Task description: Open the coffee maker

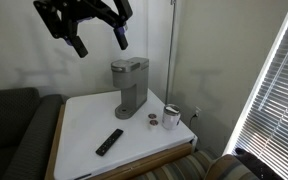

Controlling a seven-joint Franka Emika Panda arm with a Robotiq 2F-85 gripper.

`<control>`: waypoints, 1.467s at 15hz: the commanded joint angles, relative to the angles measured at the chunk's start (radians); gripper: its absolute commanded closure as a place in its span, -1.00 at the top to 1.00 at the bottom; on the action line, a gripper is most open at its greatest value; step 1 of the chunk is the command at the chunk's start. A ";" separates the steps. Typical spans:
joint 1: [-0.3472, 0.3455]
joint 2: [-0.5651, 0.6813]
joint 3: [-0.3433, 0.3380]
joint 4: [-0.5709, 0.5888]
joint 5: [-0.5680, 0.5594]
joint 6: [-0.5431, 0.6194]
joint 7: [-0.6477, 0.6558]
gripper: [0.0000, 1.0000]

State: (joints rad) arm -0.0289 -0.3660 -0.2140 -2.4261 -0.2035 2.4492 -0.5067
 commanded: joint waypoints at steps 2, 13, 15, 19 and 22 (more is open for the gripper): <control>0.024 0.091 0.034 0.123 -0.014 -0.013 -0.070 1.00; 0.084 0.431 0.121 0.547 0.267 -0.043 -0.472 1.00; 0.068 0.494 0.155 0.621 0.354 -0.076 -0.514 1.00; 0.054 0.496 0.191 0.613 0.339 -0.061 -0.490 1.00; 0.050 0.510 0.194 0.631 0.339 -0.065 -0.491 1.00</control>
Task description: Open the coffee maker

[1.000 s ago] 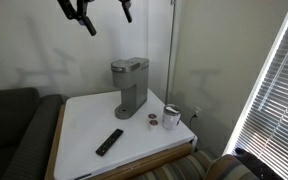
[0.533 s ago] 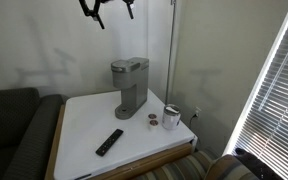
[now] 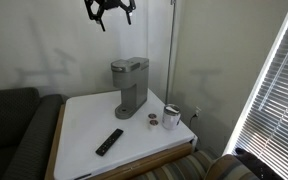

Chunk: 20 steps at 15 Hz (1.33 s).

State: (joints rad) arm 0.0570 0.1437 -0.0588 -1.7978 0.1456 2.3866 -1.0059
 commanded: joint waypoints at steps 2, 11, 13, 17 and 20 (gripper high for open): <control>-0.036 -0.001 0.042 -0.003 -0.017 0.012 0.017 1.00; -0.036 0.030 0.085 0.077 0.058 -0.025 0.223 1.00; -0.033 0.049 0.091 0.123 0.068 -0.062 0.348 1.00; -0.023 0.110 0.095 0.231 0.021 -0.148 0.632 1.00; -0.031 0.085 0.109 0.194 0.021 -0.105 0.639 1.00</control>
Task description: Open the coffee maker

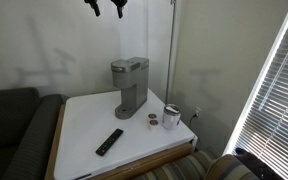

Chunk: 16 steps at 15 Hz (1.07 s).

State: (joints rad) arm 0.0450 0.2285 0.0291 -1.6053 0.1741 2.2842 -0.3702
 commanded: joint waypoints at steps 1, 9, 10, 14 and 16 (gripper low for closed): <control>-0.018 0.011 0.022 0.015 -0.009 -0.002 0.021 1.00; -0.002 0.055 0.027 0.104 -0.087 -0.199 0.063 1.00; 0.000 0.062 0.028 0.121 -0.104 -0.245 0.070 1.00; 0.024 0.131 0.029 0.236 -0.177 -0.392 0.141 1.00; 0.033 0.182 0.032 0.308 -0.183 -0.459 0.146 0.99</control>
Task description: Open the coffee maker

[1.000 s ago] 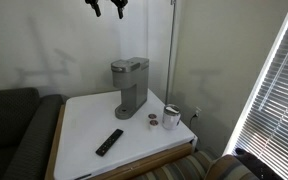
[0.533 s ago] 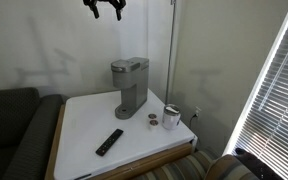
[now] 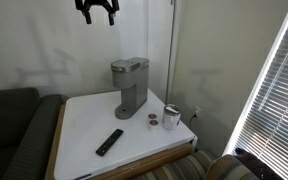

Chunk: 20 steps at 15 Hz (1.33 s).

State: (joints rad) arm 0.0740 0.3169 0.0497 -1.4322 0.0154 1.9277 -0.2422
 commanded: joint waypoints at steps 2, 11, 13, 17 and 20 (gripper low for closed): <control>0.009 0.149 0.014 0.207 -0.015 -0.155 0.022 0.49; 0.012 0.359 0.008 0.471 0.000 -0.233 0.102 -0.71; 0.019 0.388 -0.002 0.517 0.003 -0.245 0.117 -1.00; 0.020 0.439 0.000 0.592 0.002 -0.273 0.138 -1.00; 0.023 0.475 0.000 0.639 0.001 -0.297 0.148 -1.00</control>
State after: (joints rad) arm 0.0950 0.7338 0.0506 -0.8853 0.0125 1.6881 -0.1088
